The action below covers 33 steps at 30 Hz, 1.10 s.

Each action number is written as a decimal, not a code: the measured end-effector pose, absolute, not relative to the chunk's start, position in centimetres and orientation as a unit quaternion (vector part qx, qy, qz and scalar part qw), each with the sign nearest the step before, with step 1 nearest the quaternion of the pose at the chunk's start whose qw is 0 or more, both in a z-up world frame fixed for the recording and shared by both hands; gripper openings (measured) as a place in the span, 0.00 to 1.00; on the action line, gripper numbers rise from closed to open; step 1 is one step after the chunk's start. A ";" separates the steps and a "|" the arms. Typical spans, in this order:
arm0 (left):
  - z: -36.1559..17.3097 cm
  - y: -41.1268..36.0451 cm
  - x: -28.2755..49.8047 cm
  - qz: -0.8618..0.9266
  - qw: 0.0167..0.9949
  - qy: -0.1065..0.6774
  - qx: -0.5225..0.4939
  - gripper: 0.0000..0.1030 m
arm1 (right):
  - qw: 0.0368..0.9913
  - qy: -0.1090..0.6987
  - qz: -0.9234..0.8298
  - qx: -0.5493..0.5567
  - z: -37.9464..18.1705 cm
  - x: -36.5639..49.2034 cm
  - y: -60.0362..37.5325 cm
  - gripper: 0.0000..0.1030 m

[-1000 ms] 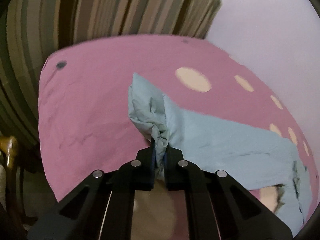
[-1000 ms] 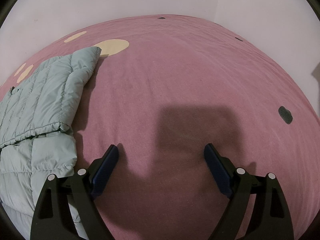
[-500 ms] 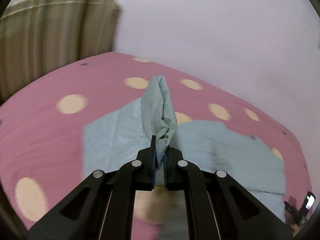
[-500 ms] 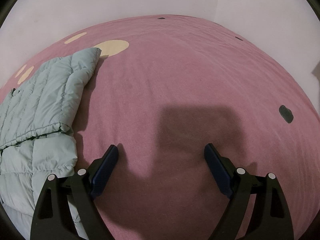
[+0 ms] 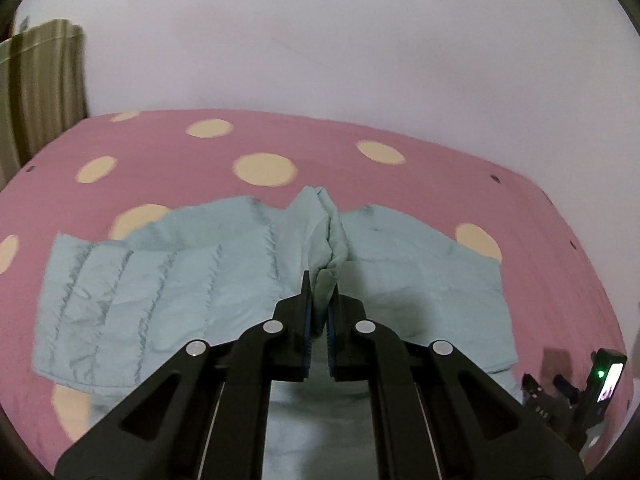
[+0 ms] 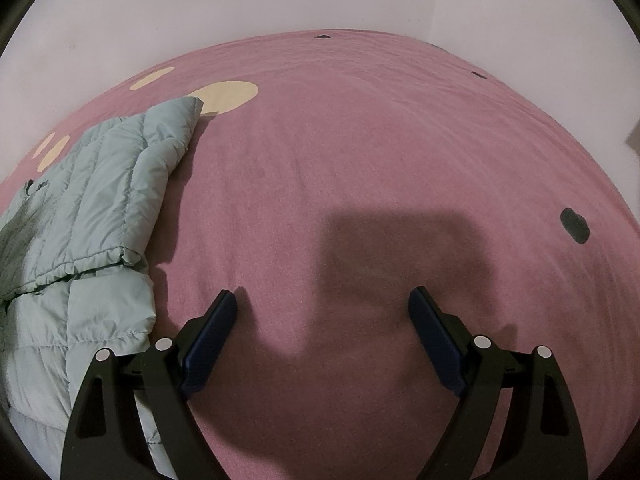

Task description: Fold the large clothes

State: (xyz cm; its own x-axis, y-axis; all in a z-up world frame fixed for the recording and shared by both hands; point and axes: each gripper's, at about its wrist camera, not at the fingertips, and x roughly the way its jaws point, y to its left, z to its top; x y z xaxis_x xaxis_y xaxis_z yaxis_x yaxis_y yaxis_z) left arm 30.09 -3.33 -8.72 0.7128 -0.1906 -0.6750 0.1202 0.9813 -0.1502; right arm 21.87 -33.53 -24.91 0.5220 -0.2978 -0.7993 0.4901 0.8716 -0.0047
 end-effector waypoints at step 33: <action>-10.2 -3.9 23.4 -0.104 0.923 0.370 0.009 0.65 | 0.867 0.428 -0.224 0.124 -23.5 21.5 -33.3 0.84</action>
